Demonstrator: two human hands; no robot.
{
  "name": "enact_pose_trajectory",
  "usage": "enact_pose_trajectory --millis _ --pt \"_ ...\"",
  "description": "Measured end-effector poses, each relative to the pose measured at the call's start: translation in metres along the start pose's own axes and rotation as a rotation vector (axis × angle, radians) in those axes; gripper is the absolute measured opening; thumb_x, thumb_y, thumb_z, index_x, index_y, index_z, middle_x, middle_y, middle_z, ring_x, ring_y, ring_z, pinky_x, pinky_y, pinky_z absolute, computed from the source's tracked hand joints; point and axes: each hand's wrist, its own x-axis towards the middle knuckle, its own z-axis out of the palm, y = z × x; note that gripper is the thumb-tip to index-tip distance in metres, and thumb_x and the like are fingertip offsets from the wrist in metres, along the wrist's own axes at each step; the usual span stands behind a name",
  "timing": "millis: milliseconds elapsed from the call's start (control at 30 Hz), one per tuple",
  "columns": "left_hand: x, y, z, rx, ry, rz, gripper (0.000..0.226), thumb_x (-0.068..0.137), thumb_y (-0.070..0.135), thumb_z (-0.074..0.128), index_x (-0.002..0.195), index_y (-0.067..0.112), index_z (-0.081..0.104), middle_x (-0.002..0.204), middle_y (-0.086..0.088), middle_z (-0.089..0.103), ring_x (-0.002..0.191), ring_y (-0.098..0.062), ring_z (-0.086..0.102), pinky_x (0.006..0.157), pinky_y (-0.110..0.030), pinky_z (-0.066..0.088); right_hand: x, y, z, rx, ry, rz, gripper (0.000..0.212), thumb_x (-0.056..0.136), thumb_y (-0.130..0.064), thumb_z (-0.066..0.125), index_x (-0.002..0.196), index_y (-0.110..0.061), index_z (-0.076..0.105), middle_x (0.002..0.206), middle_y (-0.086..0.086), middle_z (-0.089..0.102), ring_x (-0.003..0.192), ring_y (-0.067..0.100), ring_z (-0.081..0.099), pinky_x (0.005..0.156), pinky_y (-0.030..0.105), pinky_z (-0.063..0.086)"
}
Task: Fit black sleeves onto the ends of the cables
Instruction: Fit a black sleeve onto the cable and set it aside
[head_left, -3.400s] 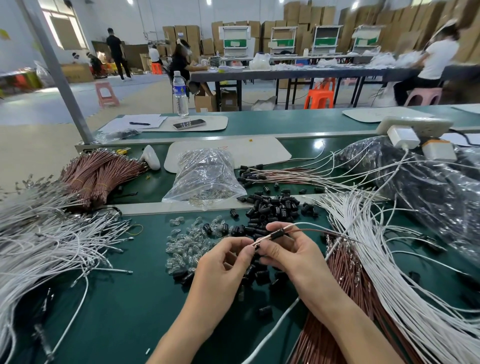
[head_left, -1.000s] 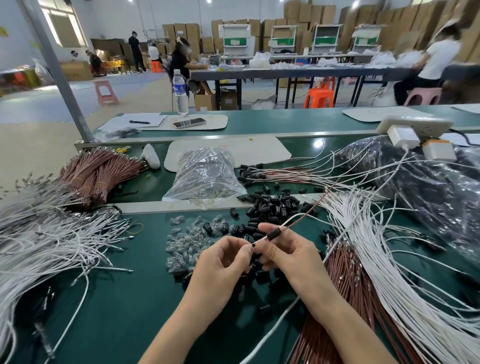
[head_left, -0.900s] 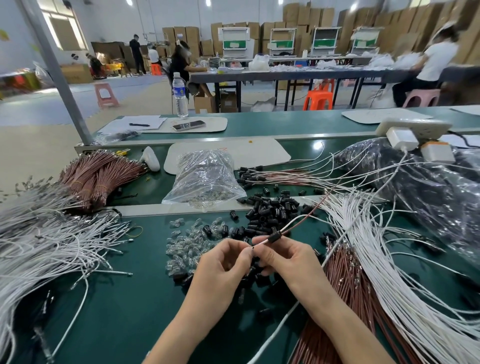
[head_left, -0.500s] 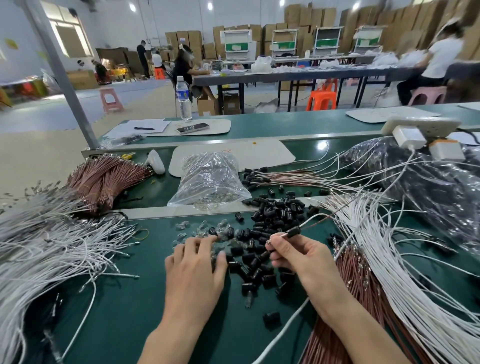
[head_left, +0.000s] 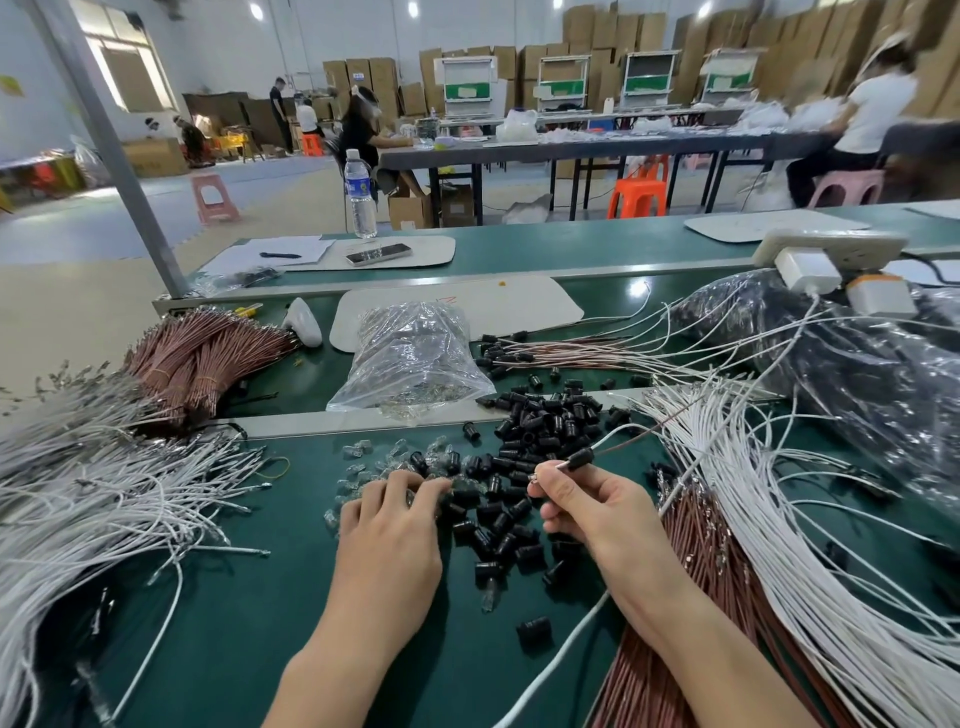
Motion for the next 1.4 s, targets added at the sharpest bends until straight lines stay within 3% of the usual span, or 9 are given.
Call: enact_pose_trajectory --millis 100,300,500,700,833,933,1067,1233,1400 --pt "0.002 0.000 0.005 0.058 -0.019 0.020 0.054 0.100 0.012 0.045 0.149 0.032 0.041 0.136 0.000 0.044 0.126 -0.026 0.042 0.105 -0.041 0.031 0.000 0.000 0.000 0.012 -0.008 0.007 0.019 0.080 -0.034 0.076 0.094 -0.024 0.082 0.092 0.008 0.078 0.072 0.010 0.068 0.069 0.020 0.057" --pt "0.009 0.003 0.006 -0.007 0.002 0.010 0.027 0.108 0.026 0.035 0.128 0.032 0.052 0.121 0.007 0.048 0.117 -0.021 0.046 0.100 -0.037 0.032 0.001 0.001 -0.001 0.023 -0.019 0.018 0.019 0.080 -0.035 0.077 0.094 -0.023 0.082 0.092 0.007 0.078 0.073 0.009 0.068 0.069 0.020 0.056" --pt "0.010 -0.004 0.003 0.000 -0.069 0.044 0.035 0.110 0.030 0.030 0.142 0.034 0.043 0.127 0.007 0.044 0.122 -0.020 0.042 0.104 -0.035 0.032 0.001 0.002 -0.002 0.027 -0.019 0.019 0.021 0.080 -0.035 0.077 0.095 -0.022 0.082 0.093 0.007 0.078 0.073 0.009 0.069 0.069 0.020 0.057" --pt "0.009 -0.006 0.001 -0.008 -0.085 0.051 0.032 0.108 0.041 0.023 0.131 0.038 0.044 0.124 0.012 0.040 0.122 -0.015 0.038 0.104 -0.031 0.028 0.002 0.003 -0.002 0.024 -0.022 0.012 0.023 0.078 -0.037 0.078 0.095 -0.022 0.082 0.093 0.007 0.078 0.073 0.010 0.068 0.069 0.020 0.056" --pt "0.004 -0.003 0.000 -0.016 0.006 0.081 0.032 0.108 0.038 0.027 0.122 0.030 0.055 0.122 0.010 0.047 0.117 -0.017 0.045 0.101 -0.032 0.032 0.002 0.002 -0.002 0.033 -0.015 0.008 0.021 0.079 -0.036 0.077 0.094 -0.023 0.082 0.091 0.007 0.078 0.072 0.010 0.068 0.068 0.019 0.056" --pt "0.000 0.004 -0.007 -0.236 0.193 0.089 0.037 0.108 0.041 0.025 0.107 0.029 0.060 0.105 0.014 0.057 0.100 -0.011 0.052 0.089 -0.029 0.038 0.003 0.001 -0.003 0.057 -0.015 0.013 0.020 0.079 -0.035 0.077 0.094 -0.023 0.082 0.091 0.007 0.078 0.072 0.010 0.068 0.068 0.019 0.056" --pt "-0.005 0.026 -0.015 -0.913 0.247 -0.100 0.027 0.103 0.053 0.036 0.098 0.043 0.060 0.083 0.008 0.066 0.070 -0.014 0.059 0.062 -0.024 0.047 0.003 0.001 -0.003 0.081 -0.032 0.019 0.020 0.079 -0.035 0.076 0.095 -0.024 0.082 0.091 0.007 0.078 0.073 0.008 0.068 0.068 0.019 0.056" --pt "-0.008 0.047 -0.014 -1.180 0.133 -0.170 0.018 0.103 0.017 0.052 0.105 0.029 0.066 0.088 0.010 0.070 0.078 -0.007 0.068 0.072 -0.020 0.054 0.003 0.002 -0.001 0.064 -0.048 0.019 0.020 0.077 -0.036 0.077 0.093 -0.025 0.082 0.089 0.006 0.078 0.069 0.008 0.067 0.066 0.018 0.055" --pt "-0.009 0.052 -0.014 -1.263 0.047 -0.168 0.019 0.099 0.011 0.061 0.107 0.027 0.067 0.087 0.008 0.072 0.077 -0.007 0.068 0.071 -0.015 0.053 0.004 0.004 -0.003 0.039 -0.065 0.024 0.018 0.081 -0.035 0.076 0.095 -0.026 0.082 0.090 0.006 0.078 0.070 0.007 0.067 0.067 0.018 0.055"
